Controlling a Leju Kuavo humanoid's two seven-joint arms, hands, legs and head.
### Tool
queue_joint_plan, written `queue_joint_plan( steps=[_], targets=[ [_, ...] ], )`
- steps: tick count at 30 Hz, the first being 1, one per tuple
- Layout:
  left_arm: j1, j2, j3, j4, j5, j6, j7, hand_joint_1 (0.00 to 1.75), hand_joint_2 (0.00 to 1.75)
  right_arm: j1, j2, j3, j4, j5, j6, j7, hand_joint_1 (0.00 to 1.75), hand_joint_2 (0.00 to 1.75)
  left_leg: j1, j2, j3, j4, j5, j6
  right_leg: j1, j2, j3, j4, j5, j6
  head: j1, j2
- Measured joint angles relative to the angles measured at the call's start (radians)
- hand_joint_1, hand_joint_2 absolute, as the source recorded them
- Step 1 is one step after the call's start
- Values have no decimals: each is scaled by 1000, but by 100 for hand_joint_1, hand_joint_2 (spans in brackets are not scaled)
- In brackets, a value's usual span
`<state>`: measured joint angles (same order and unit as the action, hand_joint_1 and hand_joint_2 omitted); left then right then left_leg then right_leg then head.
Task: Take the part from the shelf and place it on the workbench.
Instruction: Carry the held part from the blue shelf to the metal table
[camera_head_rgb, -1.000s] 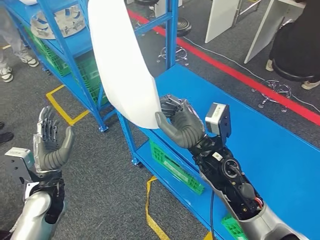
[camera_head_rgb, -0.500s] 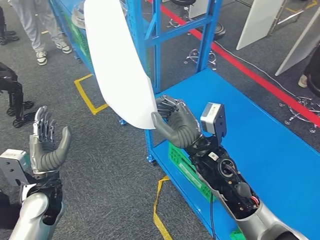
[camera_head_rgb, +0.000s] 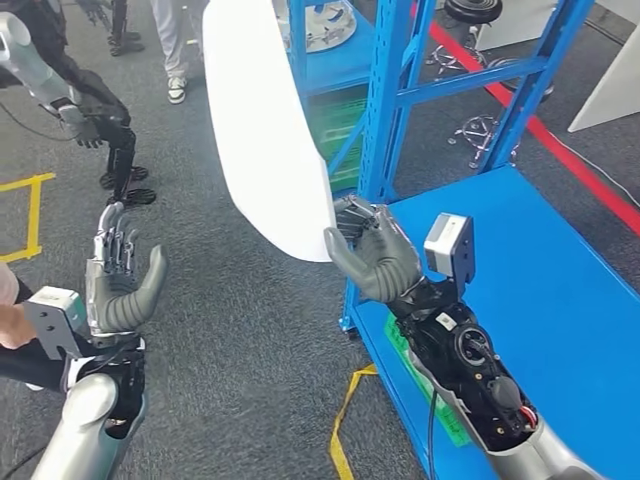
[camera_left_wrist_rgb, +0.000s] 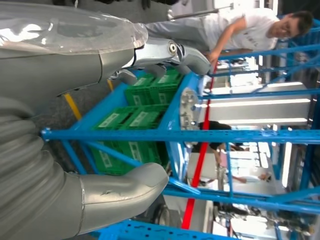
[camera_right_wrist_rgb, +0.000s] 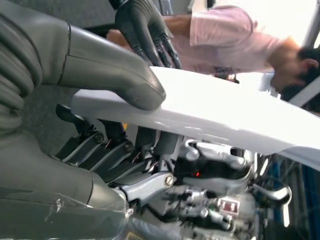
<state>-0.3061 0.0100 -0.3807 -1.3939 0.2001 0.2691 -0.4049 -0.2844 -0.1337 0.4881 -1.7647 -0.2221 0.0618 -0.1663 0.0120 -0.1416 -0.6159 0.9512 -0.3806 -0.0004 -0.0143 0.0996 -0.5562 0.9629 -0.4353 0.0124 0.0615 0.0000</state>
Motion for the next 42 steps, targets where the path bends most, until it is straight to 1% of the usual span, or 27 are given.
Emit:
queue_joint_plan(
  steps=[1, 3, 5, 7, 8, 9, 10, 12, 14, 16, 18, 19, 21, 22, 23, 24, 25, 27, 29, 31, 32, 34, 36, 38, 39, 40, 42],
  targets=[
    [2, 0, -1, 1, 0, 0, 0, 0, 175, 0, 0, 0, -2, -2, 0, 0, 175, 175, 3, -9, -3, -1, 1, -6, -2, -14, 7, -6, 1, -4, 2, 0],
    [1, 1, -1, 1, 0, 0, -1, 0, 175, -1, -1, 0, -4, -4, -1, 1, 175, 175, -2, 28, -19, 29, -17, -16, -5, -44, 20, -21, 6, -14, -4, 0],
    [-2, 1, -2, 2, 0, 0, -2, 0, 175, -1, -2, 0, -7, -5, -1, 2, 175, 175, -5, 99, -76, 142, -70, -24, -2, -76, 28, -29, 8, -22, -18, 0],
    [2, 1, -3, 3, 1, 0, -2, 0, 175, 0, -2, 1, -9, -6, -3, 6, 175, 175, -1, 128, -146, 268, -111, -31, 1, -107, 30, -30, 5, -24, -28, 0],
    [5, 1, -3, 3, 1, -1, -2, 0, 175, 1, -2, 1, -9, -6, -6, 9, 175, 175, 1, 133, -160, 288, -108, -34, 1, -122, 30, -29, 2, -24, -32, 0],
    [7, 1, -3, 4, 1, -2, -2, 0, 175, 1, -2, 1, -9, -6, -8, 11, 175, 175, 3, 137, -153, 267, -88, -35, 1, -136, 32, -29, 0, -22, -35, 0],
    [8, 2, -3, 4, 1, -4, -3, 0, 175, 1, -2, 2, -9, -6, -11, 13, 175, 175, 4, 145, -123, 207, -55, -35, 0, -149, 35, -29, -3, -20, -37, 0],
    [6, 2, -3, 4, 0, -7, -4, 0, 175, 0, -2, 2, -11, -6, -14, 14, 175, 175, 0, 184, -44, 59, 1, -30, 4, -173, 42, -29, -12, -11, -42, 0],
    [4, 2, -3, 4, 0, -10, -7, 0, 175, -1, -2, 3, -13, -6, -17, 14, 175, 175, -7, 203, -9, -6, 15, -17, 10, -191, 48, -27, -21, 0, -39, 0],
    [4, 3, -3, 4, -1, -11, -9, 0, 175, -3, -2, 4, -13, -6, -17, 13, 175, 175, -10, 179, -8, -7, 12, -2, 11, -209, 54, -27, -29, 11, -33, 0],
    [2, 4, -3, 4, -1, -14, -11, 0, 175, -7, -2, 4, -13, -7, -15, 11, 175, 175, -7, 157, -3, -9, 10, 10, 5, -187, 46, 3, -55, 20, -30, 0],
    [0, 5, -3, 4, -2, -17, -12, 0, 175, -10, -3, 5, -13, -8, -13, 9, 175, 175, -4, 147, 0, -10, 10, 15, 2, -163, 26, 49, -81, 23, -25, 0],
    [-3, 5, -3, 4, -2, -20, -14, 0, 175, -16, -3, 6, -10, -10, -10, 6, 175, 175, -5, 126, 3, -10, 8, 23, 1, -117, -46, 197, -144, 25, -14, 0],
    [-4, 6, -3, 5, -2, -21, -14, 0, 175, -18, -3, 7, -8, -10, -9, 6, 175, 175, -6, 113, 3, -10, 8, 24, 1, -109, -83, 263, -162, 26, -9, 0],
    [-4, 6, -3, 5, -2, -21, -15, 0, 175, -19, -3, 8, -5, -11, -8, 5, 175, 175, -7, 99, 4, -9, 8, 25, 2, -104, -106, 296, -162, 25, -6, 0],
    [-4, 7, -3, 6, -2, -21, -15, 0, 175, -20, -3, 9, -3, -11, -7, 5, 175, 175, -8, 84, 5, -8, 7, 25, 2, -102, -110, 288, -141, 22, -4, 0],
    [-5, 8, -3, 6, -2, -21, -15, 0, 175, -23, -3, 9, -2, -11, -6, 5, 175, 175, -8, 68, 7, -8, 7, 24, 3, -95, -94, 236, -101, 17, -1, 0],
    [-7, 9, -3, 7, -2, -21, -15, 0, 175, -28, -4, 9, 0, -11, -5, 4, 175, 175, -7, 40, 6, -6, 7, 22, 2, -44, -40, 88, -21, 4, 3, 0],
    [-8, 10, -3, 8, -2, -21, -15, 0, 175, -31, -4, 10, 1, -11, -5, 4, 175, 175, -2, 16, -1, -4, 9, 12, 2, -2, -1, 0, 4, -4, 5, 0],
    [-7, 12, -3, 9, -2, -21, -15, 0, 175, -34, -5, 12, 2, -11, -4, 4, 175, 175, 3, -11, -9, -7, 16, -3, 2, -15, 14, -16, 0, -8, 8, 0],
    [-7, 13, -3, 9, -2, -21, -16, 0, 175, -36, -5, 13, 2, -11, -4, 4, 175, 175, 1, -5, -12, -5, 15, -8, 1, -29, 19, -21, 3, -10, 9, 0],
    [-11, 15, -3, 9, -2, -21, -16, 0, 175, -40, -5, 14, 2, -11, -4, 3, 175, 175, -7, 48, -37, 45, -16, -17, -4, -61, 29, -34, 8, -16, -3, 0],
    [-13, 16, -3, 9, -2, -21, -16, 0, 175, -41, -5, 15, 4, -10, -3, 2, 175, 175, -6, 111, -100, 171, -77, -23, -2, -91, 32, -38, 8, -21, -18, 0],
    [-10, 16, -3, 11, -2, -21, -16, 0, 175, -41, -5, 16, 7, -10, -3, 3, 175, 175, 0, 129, -155, 273, -106, -31, -2, -122, 32, -37, 5, -21, -25, 0],
    [-9, 17, -3, 12, -2, -21, -16, 0, 175, -41, -5, 17, 8, -11, -3, 3, 175, 175, 2, 134, -156, 273, -95, -34, -3, -137, 32, -35, 3, -20, -29, 0],
    [-9, 17, -3, 13, -2, -21, -16, 0, 175, -41, -5, 17, 8, -11, -3, 3, 175, 175, 5, 141, -135, 232, -68, -37, -4, -150, 33, -34, 0, -17, -32, 0],
    [-11, 18, -3, 13, -2, -21, -16, 0, 175, -41, -5, 17, 9, -11, -2, 2, 175, 175, 4, 178, -55, 87, -9, -37, -4, -174, 36, -28, -9, -7, -39, 0]
  ],
)
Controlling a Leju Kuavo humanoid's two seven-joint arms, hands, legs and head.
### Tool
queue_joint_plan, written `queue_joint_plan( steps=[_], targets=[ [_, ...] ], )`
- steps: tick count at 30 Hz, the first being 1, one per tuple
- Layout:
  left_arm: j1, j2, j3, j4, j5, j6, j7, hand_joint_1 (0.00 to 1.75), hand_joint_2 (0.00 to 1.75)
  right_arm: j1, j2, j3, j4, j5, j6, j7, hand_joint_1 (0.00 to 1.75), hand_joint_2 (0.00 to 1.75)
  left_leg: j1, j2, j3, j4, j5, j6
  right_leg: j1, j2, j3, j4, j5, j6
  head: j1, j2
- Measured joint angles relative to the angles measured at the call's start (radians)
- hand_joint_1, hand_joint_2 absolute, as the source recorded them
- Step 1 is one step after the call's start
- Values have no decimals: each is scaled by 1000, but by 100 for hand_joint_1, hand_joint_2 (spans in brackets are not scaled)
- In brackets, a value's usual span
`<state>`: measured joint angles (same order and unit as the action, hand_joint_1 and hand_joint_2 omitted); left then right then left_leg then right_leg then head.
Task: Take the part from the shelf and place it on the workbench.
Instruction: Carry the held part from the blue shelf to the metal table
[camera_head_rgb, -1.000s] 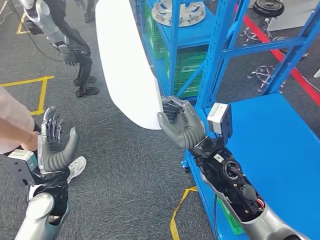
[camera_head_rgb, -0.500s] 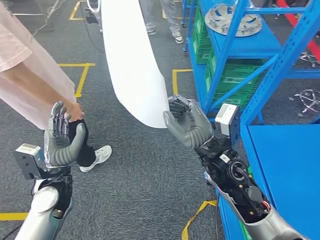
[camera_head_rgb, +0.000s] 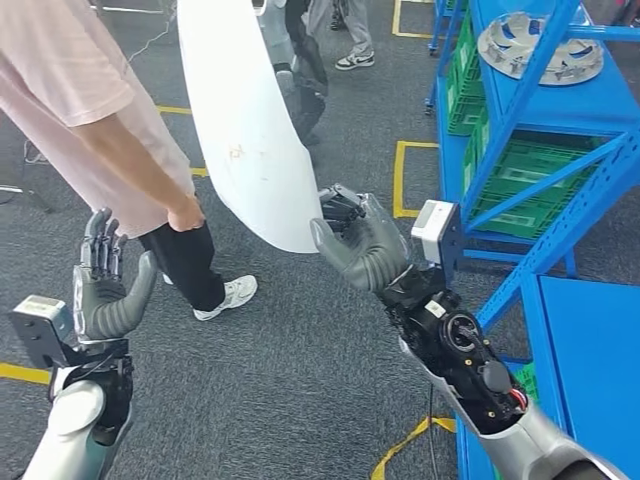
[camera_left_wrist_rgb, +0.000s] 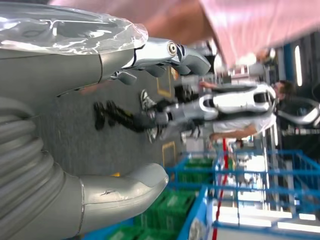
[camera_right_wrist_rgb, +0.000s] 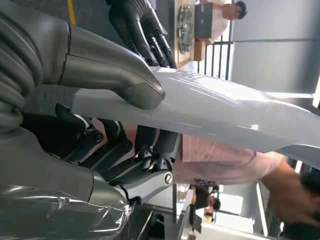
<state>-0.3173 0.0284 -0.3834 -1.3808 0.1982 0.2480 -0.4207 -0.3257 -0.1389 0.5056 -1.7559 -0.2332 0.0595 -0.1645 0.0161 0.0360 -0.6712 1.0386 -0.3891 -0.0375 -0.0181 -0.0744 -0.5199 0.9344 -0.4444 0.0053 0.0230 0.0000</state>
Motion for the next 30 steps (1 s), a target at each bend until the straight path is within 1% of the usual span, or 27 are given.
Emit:
queue_joint_plan(
  steps=[1, 2, 4, 5, 6, 7, 9, 10, 11, 12, 13, 14, 15, 16, 17, 18, 19, 20, 21, 22, 24, 25, 26, 27, 28, 29, 30],
  targets=[
    [-1, 1, 0, 0, 0, 0, 0, 0, 175, -1, 0, 0, 0, -1, 2, -2, 175, 175, -3, 14, 30, -54, 17, 5, 2, -10, 2, 3, -5, 6, -1, 0],
    [-2, 1, 0, 0, 0, 2, 1, 0, 175, -3, 0, 1, 1, -3, 6, -4, 175, 175, -6, 22, 46, -84, 23, 12, 5, -19, 5, 4, -9, 12, 0, 0],
    [-3, 4, 0, 0, 0, 9, 2, 0, 175, -7, 0, 2, 4, -10, 19, -13, 175, 175, -10, 4, 46, -89, 20, 27, 8, -36, 11, 3, -13, 22, 4, 0],
    [-2, 6, 0, 0, -1, 14, 3, 0, 175, -10, 0, 3, 6, -13, 27, -18, 175, 175, -9, -7, 48, -90, 19, 34, 6, -35, 12, 5, -19, 28, 6, 0],
    [-1, 7, 0, -1, -1, 18, 4, 0, 175, -12, 0, 4, 9, -15, 34, -22, 175, 175, -6, -17, 51, -91, 19, 40, 3, -20, 9, 18, -31, 32, 8, 0],
    [-1, 8, 1, -3, -1, 21, 4, 0, 175, -15, 0, 4, 12, -16, 39, -26, 175, 175, -3, -27, 54, -94, 19, 47, 0, 3, -6, 54, -53, 35, 12, 0],
    [1, 10, 1, -4, -1, 22, 6, 0, 175, -19, 0, 5, 18, -16, 44, -30, 175, 175, -1, -49, 58, -95, 18, 56, -2, 53, -68, 187, -116, 37, 24, 0],
    [3, 10, 1, -4, -1, 22, 8, 0, 175, -19, 0, 5, 21, -16, 45, -30, 175, 175, -3, -61, 58, -95, 18, 58, -1, 63, -106, 260, -141, 37, 30, 0],
    [6, 10, 1, -4, -1, 22, 11, 0, 175, -19, 0, 6, 25, -15, 46, -30, 175, 175, -4, -74, 59, -94, 17, 58, -1, 68, -135, 310, -150, 36, 35, 0],
    [8, 10, 1, -4, -1, 20, 13, 0, 175, -18, 0, 6, 28, -14, 44, -30, 175, 175, -6, -89, 60, -94, 17, 59, 0, 70, -147, 322, -139, 34, 39, 0],
    [9, 10, 1, -4, -1, 17, 16, 0, 175, -17, 0, 6, 30, -10, 39, -29, 175, 175, -7, -104, 61, -93, 17, 59, 0, 74, -140, 292, -108, 30, 43, 0],
    [9, 10, 1, -4, -1, 14, 17, 0, 175, -14, 0, 5, 30, -5, 33, -26, 175, 175, -8, -119, 63, -93, 17, 59, 1, 85, -117, 228, -64, 24, 46, 0],
    [9, 9, 1, -4, -1, 12, 18, 0, 175, -10, 0, 4, 29, -1, 27, -23, 175, 175, -7, -133, 64, -93, 17, 58, 1, 111, -89, 155, -25, 16, 50, 0],
    [8, 8, 1, -4, -1, 10, 19, 0, 175, -4, 0, 4, 27, 3, 22, -21, 175, 175, -7, -146, 63, -92, 17, 56, 0, 136, -64, 91, 2, 9, 51, 0],
    [8, 7, 1, -4, -1, 10, 20, 0, 175, 0, 0, 3, 25, 4, 20, -19, 175, 175, -5, -158, 59, -91, 18, 51, 1, 155, -44, 47, 13, 4, 52, 0],
    [9, 6, 1, -4, -1, 10, 21, 0, 175, 4, 0, 3, 22, 5, 18, -18, 175, 175, -3, -169, 55, -91, 20, 45, 2, 164, -33, 26, 12, 1, 52, 0],
    [9, 6, 1, -4, -1, 11, 22, 0, 175, 6, 0, 4, 21, 5, 18, -18, 175, 175, -1, -182, 50, -93, 24, 37, 4, 155, -26, 17, 9, 0, 52, 0],
    [10, 7, 1, -5, -1, 12, 23, 0, 175, 6, 0, 4, 20, 5, 18, -17, 175, 175, 0, -182, 47, -94, 25, 32, 2, 142, -19, 9, 10, -1, 54, 0],
    [9, 7, 1, -5, 0, 15, 23, 0, 175, 7, 0, 4, 20, 5, 18, -16, 175, 175, -3, -166, 43, -88, 21, 26, -1, 128, -14, 2, 13, -3, 51, 0],
    [7, 8, 1, -5, 0, 18, 24, 0, 175, 9, 0, 4, 19, 5, 18, -16, 175, 175, -6, -138, 31, -65, 5, 21, -3, 114, -9, -4, 16, -6, 44, 0],
    [5, 8, 0, -6, 1, 23, 25, 0, 175, 13, 0, 4, 17, 5, 20, -15, 175, 175, -7, -72, -22, 43, -51, 13, -4, 85, -4, -10, 17, -10, 27, 0],
    [6, 8, 0, -6, 2, 25, 26, 0, 175, 15, 0, 4, 17, 5, 20, -14, 175, 175, -3, -57, -58, 113, -80, 8, -3, 70, -4, -9, 16, -12, 20, 0],
    [8, 8, 0, -6, 2, 27, 27, 0, 175, 17, 0, 4, 16, 5, 21, -13, 175, 175, 0, -50, -86, 166, -95, 4, -2, 55, -4, -8, 14, -12, 16, 0],
    [11, 9, 0, -6, 3, 29, 27, 0, 175, 18, 0, 4, 16, 5, 21, -12, 175, 175, 3, -45, -97, 186, -93, 0, -2, 40, -5, -7, 12, -11, 12, 0],
    [13, 9, 0, -6, 4, 31, 28, 0, 175, 18, 0, 4, 16, 5, 21, -11, 175, 175, 5, -40, -87, 166, -74, -2, -3, 26, -4, -5, 10, -9, 8, 0],
    [14, 10, 0, -6, 5, 33, 29, 0, 175, 18, 0, 4, 16, 5, 21, -11, 175, 175, 6, -30, -56, 108, -44, -4, -4, 13, -3, -3, 6, -6, 4, 0],
    [14, 11, 0, -7, 6, 34, 29, 0, 175, 18, 0, 4, 16, 5, 21, -11, 175, 175, 6, -9, -17, 33, -16, -3, -4, 1, -1, 1, 1, -1, 1, 0]
  ],
)
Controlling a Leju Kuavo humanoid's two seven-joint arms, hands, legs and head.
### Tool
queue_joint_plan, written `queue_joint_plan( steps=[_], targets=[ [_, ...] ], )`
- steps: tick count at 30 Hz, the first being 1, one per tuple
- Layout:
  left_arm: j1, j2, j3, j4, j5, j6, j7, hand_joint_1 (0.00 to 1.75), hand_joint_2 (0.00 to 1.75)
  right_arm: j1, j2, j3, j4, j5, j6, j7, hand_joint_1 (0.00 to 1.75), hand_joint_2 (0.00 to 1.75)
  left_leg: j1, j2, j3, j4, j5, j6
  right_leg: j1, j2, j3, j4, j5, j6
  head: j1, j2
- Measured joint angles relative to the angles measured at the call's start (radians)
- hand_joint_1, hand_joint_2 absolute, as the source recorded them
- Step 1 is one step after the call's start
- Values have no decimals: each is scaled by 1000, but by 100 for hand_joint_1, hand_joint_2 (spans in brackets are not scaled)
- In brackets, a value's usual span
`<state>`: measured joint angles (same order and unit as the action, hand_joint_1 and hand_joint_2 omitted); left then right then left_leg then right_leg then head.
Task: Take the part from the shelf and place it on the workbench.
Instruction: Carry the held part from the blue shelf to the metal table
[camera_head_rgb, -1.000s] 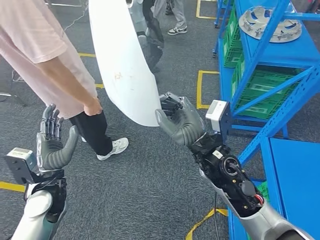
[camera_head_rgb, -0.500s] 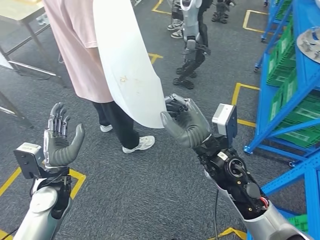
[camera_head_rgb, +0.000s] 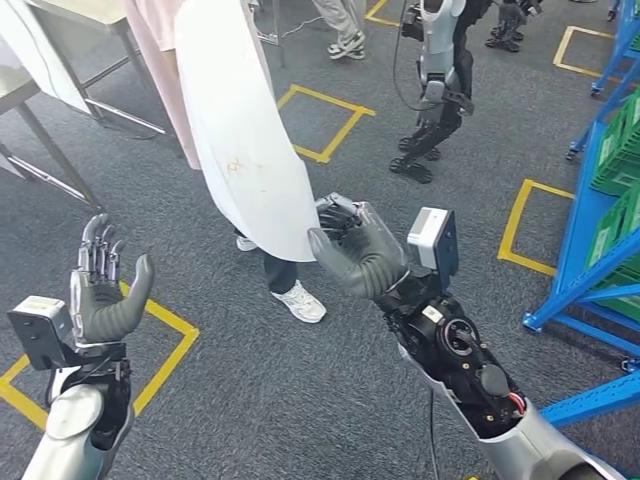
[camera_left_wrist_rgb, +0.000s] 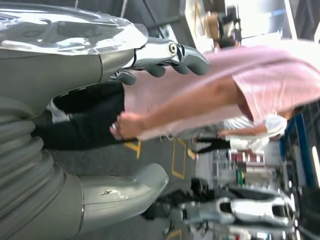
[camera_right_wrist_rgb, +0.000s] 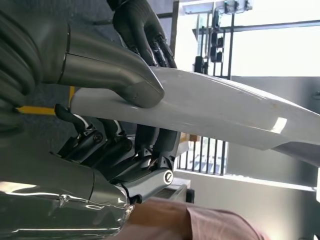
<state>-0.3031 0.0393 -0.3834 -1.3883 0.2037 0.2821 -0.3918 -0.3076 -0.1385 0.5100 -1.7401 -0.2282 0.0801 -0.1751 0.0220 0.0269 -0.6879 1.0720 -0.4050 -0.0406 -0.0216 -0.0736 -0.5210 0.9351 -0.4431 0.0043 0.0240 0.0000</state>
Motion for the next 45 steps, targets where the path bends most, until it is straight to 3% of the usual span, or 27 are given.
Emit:
queue_joint_plan(
  steps=[2, 3, 5, 7, 9, 11, 12, 13, 14, 16, 18, 20, 21, 23, 25, 27, 28, 29, 31, 33, 34, 36, 38, 40, 42, 43, 45],
  targets=[
    [-1, 1, 0, -3, 0, 1, 0, 0, 175, -1, 0, 0, -1, 0, 0, 0, 175, 175, -5, 30, 56, -101, 31, 11, 6, -21, 4, 5, -10, 12, -3, 0],
    [-1, 1, 0, -5, 0, 1, 1, 0, 175, -1, 0, 0, -1, 0, 0, 0, 175, 175, -8, 34, 64, -116, 30, 18, 9, -29, 7, 7, -14, 18, -1, 0],
    [0, 1, 0, -6, 1, 1, 1, 0, 175, -1, 0, 0, -3, 0, 0, 0, 175, 175, -10, 9, 64, -113, 28, 34, 9, -44, 14, 6, -21, 29, 5, 0],
    [1, 2, 0, -8, 2, 1, 1, 0, 175, -2, 0, 0, -4, 0, 0, 0, 175, 175, -6, -12, 67, -115, 27, 46, 3, -15, 6, 33, -47, 38, 11, 0],
    [1, 1, 0, -9, 2, 1, 2, 0, 175, -1, 0, 0, -4, 0, 0, 0, 175, 175, -4, -32, 70, -116, 27, 55, 0, 41, -45, 144, -107, 42, 23, 0],
    [3, 1, 0, -9, 2, 1, 2, 0, 175, 3, 0, 0, -3, 0, -1, 0, 175, 175, -8, -56, 71, -115, 26, 60, 2, 65, -115, 283, -158, 41, 34, 0],
    [4, 1, 0, -9, 3, 1, 2, 0, 175, 5, 0, 0, -3, 0, -1, 0, 175, 175, -9, -70, 72, -115, 26, 61, 2, 68, -135, 315, -157, 39, 38, 0],
    [5, 1, 0, -9, 3, 1, 2, 0, 175, 7, 0, 0, -3, 0, -1, 0, 175, 175, -11, -86, 73, -115, 26, 61, 2, 71, -137, 307, -136, 36, 41, 0],
    [6, 1, 0, -9, 3, 1, 3, 0, 175, 7, 0, 0, -3, 0, -1, 0, 175, 175, -11, -101, 76, -114, 25, 61, 3, 77, -122, 260, -98, 32, 44, 0],
    [5, 1, 0, -10, 3, 1, 3, 0, 175, 8, 0, 0, -4, 0, -1, 0, 175, 175, -12, -129, 78, -113, 24, 58, 1, 119, -70, 122, -21, 21, 50, 0],
    [5, 1, 0, -10, 3, 1, 3, 0, 175, 7, 0, 0, -4, 0, -1, 0, 175, 175, -8, -153, 71, -112, 27, 49, 0, 158, -36, 40, 1, 15, 52, 0],
    [7, 1, 0, -11, 3, 1, 3, 0, 175, 6, 0, 0, -4, 0, -1, 0, 175, 175, -4, -179, 62, -115, 34, 34, 1, 149, -22, 23, -4, 11, 51, 0],
    [7, 2, 0, -11, 3, 0, 3, 0, 175, 5, 0, 0, -5, 0, -1, 0, 175, 175, -4, -179, 59, -115, 35, 28, 0, 135, -16, 18, -1, 7, 51, 0],
    [3, 3, -1, -10, 3, -1, 1, 0, 175, 4, 0, 0, -7, 0, -3, 0, 175, 175, -10, -128, 34, -68, 7, 17, -4, 106, -8, 5, 5, -4, 36, 0],
    [-2, 3, -1, -10, 3, -4, -1, 0, 175, 4, 0, 0, -9, -1, -5, 0, 175, 175, -10, -59, -31, 60, -54, 8, -3, 76, -4, 1, 6, -10, 19, 0],
    [0, 3, -1, -10, 3, -5, -1, 0, 175, 7, 0, 1, -9, -1, -5, 1, 175, 175, -6, -37, -88, 167, -86, 3, -1, 46, -5, 1, 5, -11, 10, 0],
    [1, 3, -1, -10, 3, -6, -1, 0, 175, 7, 0, 1, -9, -1, -5, 1, 175, 175, -5, -32, -89, 167, -75, 3, -1, 32, -4, 2, 3, -11, 6, 0],
    [1, 3, -1, -10, 3, -7, -1, 0, 175, 7, 0, 1, -9, -1, -6, 1, 175, 175, -4, -27, -69, 128, -50, 3, -1, 18, -3, 2, 1, -9, 2, 0],
    [-2, 4, -1, -10, 3, -7, -1, 0, 175, 6, 0, 1, -9, -3, -6, 1, 175, 175, -8, 15, 9, -14, 8, 9, 3, -7, 3, 3, -5, -2, -4, 0],
    [-5, 3, -1, -10, 3, -7, -1, 0, 175, 3, 0, 1, -9, -6, -6, 1, 175, 175, -15, 47, 58, -104, 31, 23, 12, -26, 8, 5, -13, 9, -5, 0],
    [-6, 3, -1, -11, 3, -6, -1, 0, 175, 2, 0, 1, -9, -9, -5, 1, 175, 175, -18, 45, 63, -115, 29, 31, 16, -37, 11, 5, -17, 14, -3, 0],
    [-5, 3, -2, -12, 3, -4, 0, 0, 175, -3, 0, 2, -9, -14, -3, 1, 175, 175, -16, 17, 63, -117, 30, 46, 14, -53, 16, 6, -25, 24, 5, 0],
    [-6, 4, -2, -13, 3, -2, 1, 0, 175, -5, 0, 1, -9, -17, -1, 0, 175, 175, -12, -7, 66, -121, 32, 59, 7, -15, 1, 51, -61, 32, 10, 0],
    [-7, 3, -2, -14, 3, -1, 2, 0, 175, -5, 0, 1, -8, -18, 0, -1, 175, 175, -11, -31, 68, -122, 32, 67, 4, 47, -58, 183, -127, 34, 22, 0],
    [-5, 3, -2, -13, 3, -1, 3, 0, 175, -3, 0, 1, -6, -18, 4, -2, 175, 175, -14, -59, 69, -121, 32, 69, 5, 67, -122, 307, -164, 33, 35, 0],
    [-4, 3, -2, -13, 3, -1, 4, 0, 175, -2, 0, 1, -5, -19, 7, -3, 175, 175, -15, -74, 69, -120, 32, 70, 5, 71, -133, 320, -154, 31, 40, 0],
    [-4, 3, -2, -13, 3, 0, 5, 0, 175, -2, 0, 1, -3, -18, 11, -5, 175, 175, -16, -104, 73, -119, 32, 69, 5, 83, -102, 227, -82, 23, 48, 0]
  ],
)
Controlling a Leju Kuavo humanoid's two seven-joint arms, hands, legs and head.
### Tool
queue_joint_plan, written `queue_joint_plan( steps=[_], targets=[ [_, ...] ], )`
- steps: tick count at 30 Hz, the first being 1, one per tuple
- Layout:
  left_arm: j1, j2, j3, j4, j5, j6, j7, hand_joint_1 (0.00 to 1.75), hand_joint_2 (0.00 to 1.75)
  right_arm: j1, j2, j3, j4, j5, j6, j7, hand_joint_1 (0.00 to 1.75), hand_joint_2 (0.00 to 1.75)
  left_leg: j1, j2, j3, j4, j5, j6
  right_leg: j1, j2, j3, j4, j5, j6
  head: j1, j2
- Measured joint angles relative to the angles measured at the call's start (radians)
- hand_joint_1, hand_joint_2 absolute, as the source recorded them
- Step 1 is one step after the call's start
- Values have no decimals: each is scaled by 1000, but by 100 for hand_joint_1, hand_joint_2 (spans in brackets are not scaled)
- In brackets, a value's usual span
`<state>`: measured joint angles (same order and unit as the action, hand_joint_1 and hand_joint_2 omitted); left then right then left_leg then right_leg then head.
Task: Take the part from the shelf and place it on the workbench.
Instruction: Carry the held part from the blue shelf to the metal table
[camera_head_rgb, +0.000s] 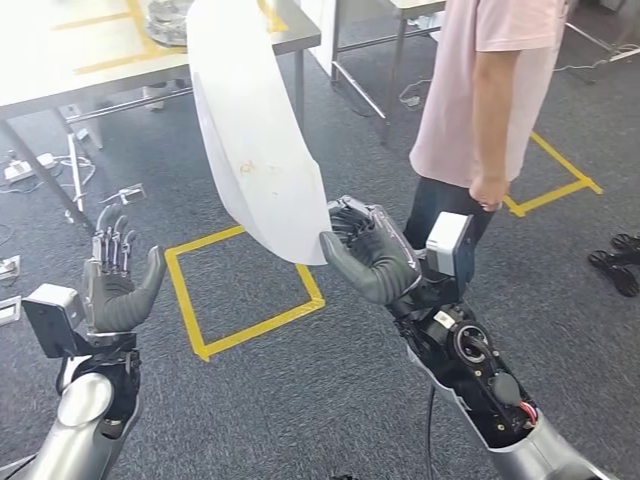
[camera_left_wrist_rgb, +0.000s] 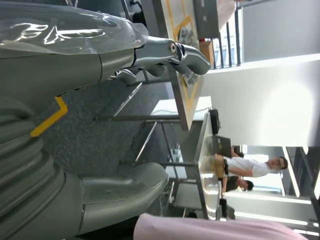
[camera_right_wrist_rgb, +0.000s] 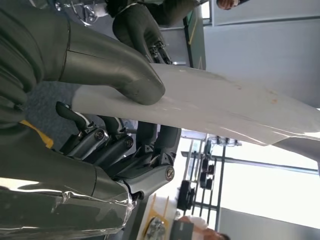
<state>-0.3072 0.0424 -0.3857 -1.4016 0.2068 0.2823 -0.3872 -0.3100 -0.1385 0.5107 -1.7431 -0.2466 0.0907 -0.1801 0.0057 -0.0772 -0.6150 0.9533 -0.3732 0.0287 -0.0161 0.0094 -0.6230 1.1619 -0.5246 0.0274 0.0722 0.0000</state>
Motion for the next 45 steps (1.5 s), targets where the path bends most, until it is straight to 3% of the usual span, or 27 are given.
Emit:
queue_joint_plan(
  steps=[2, 4, 6, 8, 10, 12, 13, 14, 16, 18, 21, 22, 24, 26, 27, 28, 29, 30, 32, 33, 36, 39, 45],
  targets=[
    [-1, 0, 0, 0, 0, 0, 0, 0, 175, -2, 0, -1, 0, 0, 1, -2, 175, 175, 1, -28, 0, 1, 1, -3, -2, 50, 53, -136, 68, -12, 5, 0],
    [-2, -1, 0, 0, 0, 0, 1, 0, 175, -5, 0, -1, 1, 0, 2, -4, 175, 175, 5, -52, -10, 2, 6, -14, -1, 81, 83, -199, 80, -17, 6, 0],
    [-1, -1, -1, 0, 0, 1, 2, 0, 175, -7, 0, 0, 2, 0, 4, -4, 175, 175, 9, -71, -18, 0, 12, -28, -1, 60, 95, -213, 79, -20, 5, 0],
    [-4, 0, -1, 0, 0, 1, 2, 0, 175, -9, 1, 0, 2, 0, 6, -5, 175, 175, 4, -31, -35, 31, -8, -39, -6, 31, 102, -225, 87, -28, -2, 0],
    [-8, 0, -1, 0, 0, 2, 2, 0, 175, -11, 2, -1, 3, 0, 6, -5, 175, 175, 2, 38, -91, 145, -67, -48, -6, 2, 106, -232, 89, -32, -18, 0],
    [-8, 0, -1, 0, 0, 2, 2, 0, 175, -11, 2, -1, 3, -1, 6, -4, 175, 175, 9, 65, -155, 273, -115, -57, -4, -24, 104, -231, 88, -34, -29, 0],
    [-6, 0, -2, 0, 0, 2, 2, 0, 175, -10, 2, -1, 4, -1, 6, -4, 175, 175, 12, 69, -165, 295, -116, -61, -4, -36, 104, -231, 88, -34, -34, 0],
    [-6, 0, -2, 0, 0, 2, 3, 0, 175, -10, 2, -1, 4, -1, 6, -4, 175, 175, 15, 72, -152, 273, -97, -63, -5, -47, 104, -231, 87, -32, -38, 0],
    [-8, 1, -2, 0, 0, 2, 3, 0, 175, -10, 2, -1, 4, -1, 6, -4, 175, 175, 18, 92, -75, 135, -39, -65, -6, -64, 106, -229, 82, -26, -44, 0],
    [-12, 1, -2, 0, 0, 1, 1, 0, 175, -10, 2, -1, 4, 0, 5, -4, 175, 175, 14, 111, -12, 22, -8, -56, -1, -76, 107, -225, 76, -15, -47, 0],
    [-13, 2, -2, 1, 1, 1, -1, 0, 175, -10, 2, 0, 3, 0, 5, -5, 175, 175, 8, 99, -2, 2, -11, -32, 2, -89, 111, -226, 70, 2, -38, 0],
    [-13, 2, -2, 1, 1, 1, -2, 0, 175, -10, 2, 0, 3, 0, 5, -5, 175, 175, 9, 93, 0, 1, -11, -25, -1, -83, 110, -220, 62, 7, -36, 0],
    [-15, 2, -2, 0, 1, 0, -3, 0, 175, -10, 2, -1, 3, 0, 5, -5, 175, 175, 13, 81, 4, -3, -10, -12, -5, -52, 80, -152, 18, 13, -29, 0],
    [-15, 2, -2, 1, 1, 0, -3, 0, 175, -8, 2, -1, 4, 0, 5, -6, 175, 175, 10, 70, 4, -3, -11, -4, -4, -21, 10, -4, -49, 14, -15, 0],
    [-14, 2, -2, 1, 1, 0, -3, 0, 175, -6, 2, -1, 5, 0, 5, -6, 175, 175, 9, 64, 5, -2, -12, -3, -3, -16, -24, 62, -69, 14, -10, 0],
    [-13, 2, -2, 1, 1, 0, -4, 0, 175, -4, 2, -1, 6, -1, 5, -6, 175, 175, 7, 57, 5, -2, -12, -2, -3, -14, -44, 96, -70, 14, -6, 0],
    [-12, 1, -3, 1, 2, 0, -4, 0, 175, -3, 2, -1, 7, -2, 6, -6, 175, 175, 6, 51, 6, -1, -13, -2, -3, -13, -45, 87, -49, 12, -4, 0],
    [-12, 1, -3, 1, 2, 1, -4, 0, 175, -3, 2, -1, 8, -3, 6, -6, 175, 175, 6, 44, 8, 0, -14, -2, -3, -12, -28, 38, -12, 9, -1, 0],
    [-12, 2, -3, 1, 4, 1, -4, 0, 175, -5, 2, -1, 10, -5, 6, -6, 175, 175, 4, 32, 9, 2, -17, -6, -2, -2, 27, -105, 67, 1, 6, 0],
    [-12, 2, -3, 1, 6, 2, -4, 0, 175, -6, 2, -1, 10, -7, 5, -6, 175, 175, 3, 28, 6, 4, -17, -10, -1, 3, 52, -161, 86, -3, 8, 0],
    [-11, 2, -3, 2, 17, 3, -2, 0, 175, -7, 2, 0, 14, -15, 0, -6, 175, 175, 0, 24, -5, 9, -15, -15, 0, 9, 73, -207, 86, -7, 1, 0],
    [-10, 3, -3, 3, 30, 3, 2, 0, 175, -7, 2, 0, 18, -18, -8, -5, 175, 175, 1, 25, -2, 5, -13, -9, 2, 10, 73, -208, 87, -7, -10, 0],
    [-10, 3, -3, 3, 38, 4, 3, 0, 175, -7, 2, 0, 22, -16, -12, -4, 175, 175, 3, 25, 4, -6, -8, -20, 5, 10, 73, -208, 88, -13, -29, 0]
  ],
)
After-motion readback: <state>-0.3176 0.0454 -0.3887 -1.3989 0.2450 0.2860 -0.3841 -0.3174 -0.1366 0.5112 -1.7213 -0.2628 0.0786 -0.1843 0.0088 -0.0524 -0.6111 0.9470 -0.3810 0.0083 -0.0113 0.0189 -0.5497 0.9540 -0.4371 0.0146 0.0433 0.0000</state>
